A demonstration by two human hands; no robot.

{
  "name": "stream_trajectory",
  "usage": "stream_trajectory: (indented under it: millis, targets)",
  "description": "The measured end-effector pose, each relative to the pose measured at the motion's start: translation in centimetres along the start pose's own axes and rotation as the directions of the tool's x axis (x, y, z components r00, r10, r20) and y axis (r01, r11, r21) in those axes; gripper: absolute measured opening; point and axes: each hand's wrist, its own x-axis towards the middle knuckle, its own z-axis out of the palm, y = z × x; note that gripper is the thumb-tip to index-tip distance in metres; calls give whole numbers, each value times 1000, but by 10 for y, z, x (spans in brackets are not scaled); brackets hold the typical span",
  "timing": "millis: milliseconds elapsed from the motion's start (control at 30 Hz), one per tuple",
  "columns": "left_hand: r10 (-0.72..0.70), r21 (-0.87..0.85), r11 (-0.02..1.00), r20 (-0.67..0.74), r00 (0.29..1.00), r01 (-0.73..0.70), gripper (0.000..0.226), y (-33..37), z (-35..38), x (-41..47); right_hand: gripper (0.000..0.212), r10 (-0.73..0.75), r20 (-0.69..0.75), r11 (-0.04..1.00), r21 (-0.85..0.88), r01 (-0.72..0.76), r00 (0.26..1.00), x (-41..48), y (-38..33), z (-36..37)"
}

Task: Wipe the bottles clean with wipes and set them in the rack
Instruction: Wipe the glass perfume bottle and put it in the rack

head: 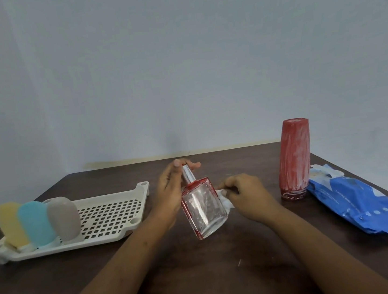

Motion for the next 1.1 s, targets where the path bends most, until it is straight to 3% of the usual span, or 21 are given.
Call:
stream_trajectory:
  millis: [133,233,433,567,833,967,1033,1100]
  targets:
    - [24,3,1000,19,1000,-24,34,4,3,-2,23,11,-122,992,123,4,993,1,-5,4]
    - [68,54,996,-18,998,-67,31,3,4,-3,23,36,-117,984,177,-15,992,1,-6,5]
    - [12,86,996,-179,984,4,31,-8,-5,2,21,54,113,998,15,-56,992,0,0,-2]
    - [-6,66,998,-198,980,19,31,-10,-6,3,17,95,217,991,-110,-72,971,-1,3,-4]
    - [-27,16,999,-218,976,32,32,-15,-8,6,18,197,335,980,-100,-173,921,-1,5,-11]
    - [-45,17,999,-244,969,51,31,-18,-9,8,17,256,337,964,-15,-267,906,-2,3,-11]
    - [-49,19,998,-272,961,56,33,-20,-10,9,26,306,330,933,83,-351,893,-2,3,-9]
    - [-56,32,997,-304,951,69,34,-21,-12,9,22,341,373,873,214,-438,863,-4,2,-7]
